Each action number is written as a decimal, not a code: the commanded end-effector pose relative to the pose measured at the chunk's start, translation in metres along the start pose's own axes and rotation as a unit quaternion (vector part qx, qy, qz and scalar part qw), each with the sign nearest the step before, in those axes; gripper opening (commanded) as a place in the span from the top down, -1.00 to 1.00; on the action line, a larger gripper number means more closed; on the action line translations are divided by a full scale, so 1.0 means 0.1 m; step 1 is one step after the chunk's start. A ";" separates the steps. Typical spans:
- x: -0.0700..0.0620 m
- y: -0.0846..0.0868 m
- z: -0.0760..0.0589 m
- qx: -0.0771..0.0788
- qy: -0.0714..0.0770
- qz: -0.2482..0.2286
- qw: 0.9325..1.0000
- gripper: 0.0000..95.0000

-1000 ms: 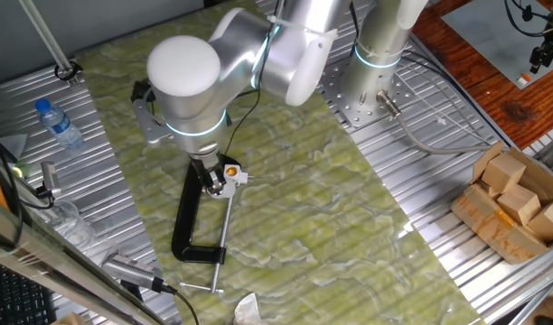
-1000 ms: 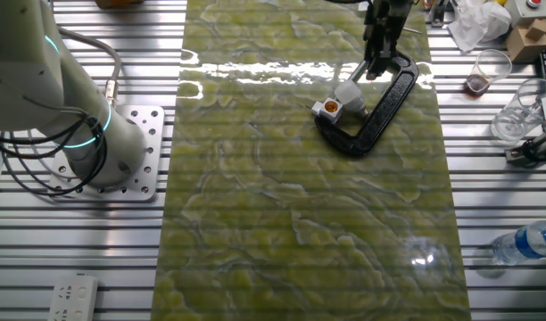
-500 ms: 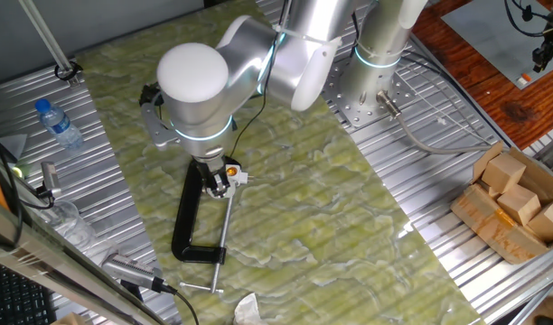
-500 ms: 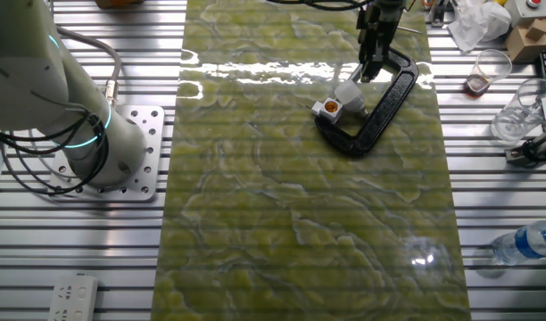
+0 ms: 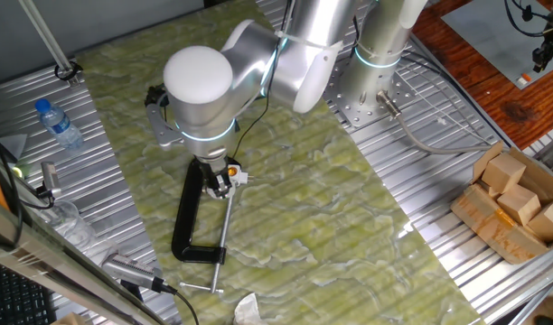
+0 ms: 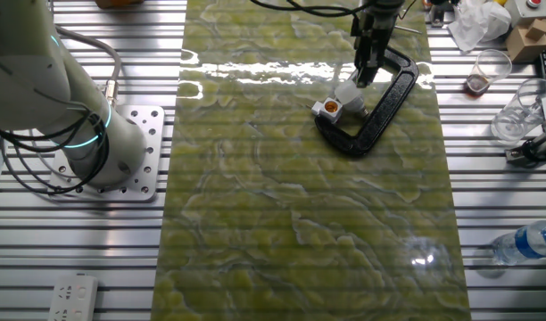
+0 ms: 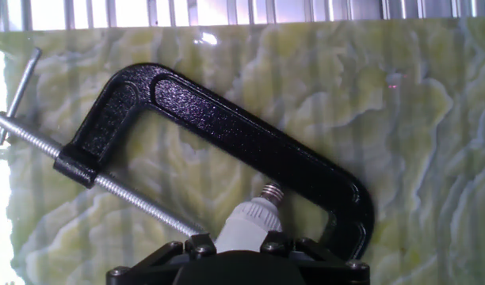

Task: Install the light bulb by rotating it

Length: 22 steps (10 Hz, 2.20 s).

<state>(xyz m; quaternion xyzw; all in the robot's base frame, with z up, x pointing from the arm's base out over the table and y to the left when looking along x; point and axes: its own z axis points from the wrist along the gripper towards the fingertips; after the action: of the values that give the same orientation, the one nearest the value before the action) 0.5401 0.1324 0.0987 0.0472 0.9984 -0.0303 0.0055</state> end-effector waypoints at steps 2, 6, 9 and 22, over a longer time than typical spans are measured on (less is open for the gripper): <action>-0.01 0.00 0.06 0.000 0.000 0.034 0.999 -0.20; -0.03 0.00 0.20 0.000 0.002 0.061 0.998 -0.20; -0.02 -0.01 0.28 0.003 0.004 0.073 0.997 -0.20; 0.16 -0.04 0.46 0.003 0.003 0.074 0.997 0.20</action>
<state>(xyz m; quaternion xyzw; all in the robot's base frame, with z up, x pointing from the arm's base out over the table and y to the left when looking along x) 0.5236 0.1270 0.0542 0.1212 0.9921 -0.0335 0.0047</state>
